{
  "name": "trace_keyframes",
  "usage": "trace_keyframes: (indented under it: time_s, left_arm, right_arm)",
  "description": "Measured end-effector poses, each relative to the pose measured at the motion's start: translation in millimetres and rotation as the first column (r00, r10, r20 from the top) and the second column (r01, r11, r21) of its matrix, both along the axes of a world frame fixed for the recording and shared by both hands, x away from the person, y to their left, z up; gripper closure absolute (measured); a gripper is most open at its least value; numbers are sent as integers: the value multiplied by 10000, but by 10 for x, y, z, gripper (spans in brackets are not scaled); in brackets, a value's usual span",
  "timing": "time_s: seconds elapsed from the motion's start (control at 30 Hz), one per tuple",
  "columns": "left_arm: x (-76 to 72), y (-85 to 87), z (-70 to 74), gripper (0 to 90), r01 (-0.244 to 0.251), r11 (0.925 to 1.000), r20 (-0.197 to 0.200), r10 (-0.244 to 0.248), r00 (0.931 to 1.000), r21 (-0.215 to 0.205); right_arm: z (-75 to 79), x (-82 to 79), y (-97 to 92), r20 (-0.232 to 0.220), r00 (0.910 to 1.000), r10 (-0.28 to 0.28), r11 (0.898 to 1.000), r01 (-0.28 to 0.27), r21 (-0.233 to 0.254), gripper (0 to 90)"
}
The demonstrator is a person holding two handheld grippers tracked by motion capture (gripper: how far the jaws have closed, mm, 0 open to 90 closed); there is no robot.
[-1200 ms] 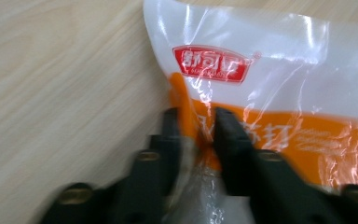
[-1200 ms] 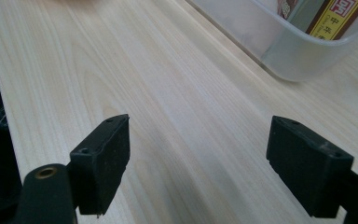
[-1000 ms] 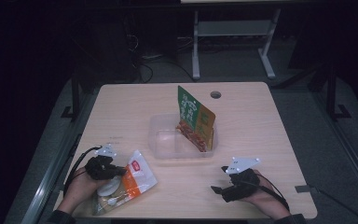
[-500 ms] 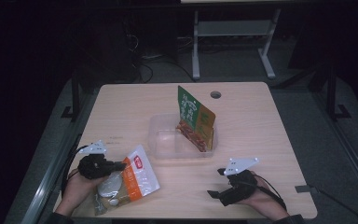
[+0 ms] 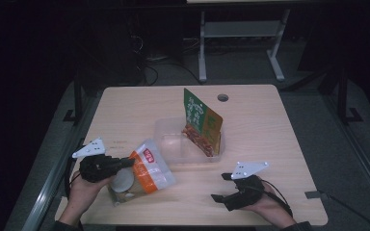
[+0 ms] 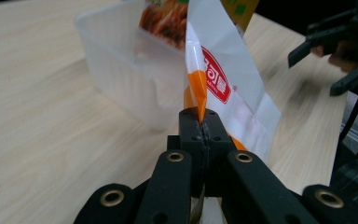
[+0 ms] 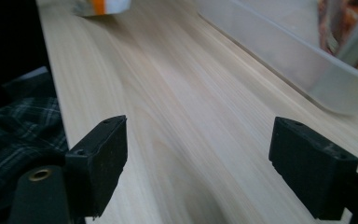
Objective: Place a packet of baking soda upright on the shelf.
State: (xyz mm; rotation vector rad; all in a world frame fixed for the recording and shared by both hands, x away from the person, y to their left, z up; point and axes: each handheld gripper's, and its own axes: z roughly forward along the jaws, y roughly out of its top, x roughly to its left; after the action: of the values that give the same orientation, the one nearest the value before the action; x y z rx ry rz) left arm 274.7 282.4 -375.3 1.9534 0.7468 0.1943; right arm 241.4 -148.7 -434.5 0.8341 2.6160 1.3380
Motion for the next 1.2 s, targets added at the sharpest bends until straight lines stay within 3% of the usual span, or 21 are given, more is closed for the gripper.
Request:
trace_keyframes:
  time_s: [0.33, 0.67, 1.0, 1.2]
  left_arm:
    - [-10, -216, 183, 897, 249, 9985, 704, -215, 9973, -483]
    - [23, -391, 244, 897, 337, 9960, 879, -263, 9958, -831]
    - [5, -491, 268, 897, 453, 9937, 1041, -346, 9940, -1026]
    - [-15, -490, 247, 897, 379, 9925, 994, -263, 9947, -1165]
  right_arm:
    - [82, 43, 136, 84, 9996, 259, 9980, -264, 575, 215]
    - [177, 150, 263, 368, 9980, 507, 9914, -547, 1187, 261]
    - [214, 266, 551, 544, 9927, 1075, 9780, -1154, 1738, 311]
    - [228, 333, 720, 551, 9905, 1258, 9614, -1354, 2394, 377]
